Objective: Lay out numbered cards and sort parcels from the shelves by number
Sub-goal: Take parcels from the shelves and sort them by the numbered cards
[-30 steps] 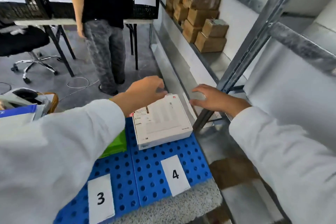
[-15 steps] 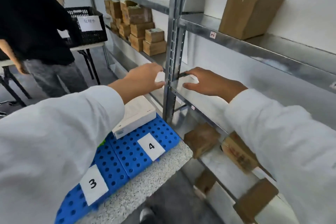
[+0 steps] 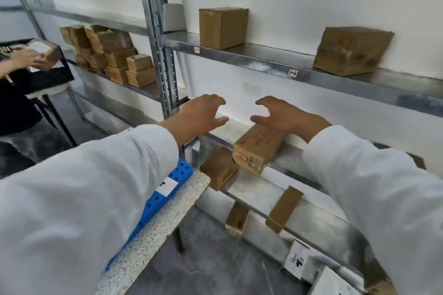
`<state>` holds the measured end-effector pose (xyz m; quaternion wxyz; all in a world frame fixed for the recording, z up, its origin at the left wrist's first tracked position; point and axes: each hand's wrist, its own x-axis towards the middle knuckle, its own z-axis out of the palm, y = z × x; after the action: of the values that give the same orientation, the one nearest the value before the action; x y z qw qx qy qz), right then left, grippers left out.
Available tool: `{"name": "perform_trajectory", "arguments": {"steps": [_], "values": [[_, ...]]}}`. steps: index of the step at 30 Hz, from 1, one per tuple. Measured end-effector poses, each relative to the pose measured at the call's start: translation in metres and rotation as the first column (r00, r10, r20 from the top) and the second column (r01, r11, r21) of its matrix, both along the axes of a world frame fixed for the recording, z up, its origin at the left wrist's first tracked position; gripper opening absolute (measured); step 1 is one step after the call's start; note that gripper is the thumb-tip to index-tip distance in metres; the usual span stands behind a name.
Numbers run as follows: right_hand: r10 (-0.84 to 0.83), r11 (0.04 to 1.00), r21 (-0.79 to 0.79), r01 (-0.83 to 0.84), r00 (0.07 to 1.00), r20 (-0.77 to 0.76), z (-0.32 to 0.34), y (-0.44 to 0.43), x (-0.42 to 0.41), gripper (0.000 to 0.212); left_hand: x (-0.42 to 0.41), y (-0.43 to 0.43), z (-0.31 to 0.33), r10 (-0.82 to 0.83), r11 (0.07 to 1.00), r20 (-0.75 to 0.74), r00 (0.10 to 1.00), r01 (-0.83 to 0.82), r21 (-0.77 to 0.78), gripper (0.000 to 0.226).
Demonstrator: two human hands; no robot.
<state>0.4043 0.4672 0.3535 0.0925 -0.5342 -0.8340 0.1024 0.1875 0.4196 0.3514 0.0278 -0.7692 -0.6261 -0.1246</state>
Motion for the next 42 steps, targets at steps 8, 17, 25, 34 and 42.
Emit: {"name": "perform_trajectory", "arguments": {"steps": [8,17,25,34,42], "values": [[-0.233,0.972,0.044,0.233,0.972,0.011,0.034,-0.078,0.071,0.062,0.056,-0.019,0.029,-0.174,0.984,0.022,0.984,0.173,0.046,0.055],[-0.498,0.867,0.035,0.497,0.867,0.017,0.042,-0.196,0.119,0.058,0.104,-0.077,0.024,-0.404,0.915,0.068,0.912,0.404,0.012,0.052],[-0.662,0.749,0.015,0.663,0.746,0.079,0.028,-0.305,0.169,0.058,0.169,-0.130,0.007,-0.609,0.793,0.080,0.789,0.609,0.036,0.053],[-0.793,0.608,0.008,0.794,0.607,0.041,0.034,-0.388,0.240,0.058,0.260,-0.189,0.023,-0.704,0.710,0.099,0.703,0.703,0.052,0.054],[-0.802,0.596,-0.018,0.803,0.596,0.041,0.028,-0.429,0.330,0.052,0.354,-0.238,0.020,-0.712,0.701,0.082,0.698,0.713,0.010,0.053]]}}
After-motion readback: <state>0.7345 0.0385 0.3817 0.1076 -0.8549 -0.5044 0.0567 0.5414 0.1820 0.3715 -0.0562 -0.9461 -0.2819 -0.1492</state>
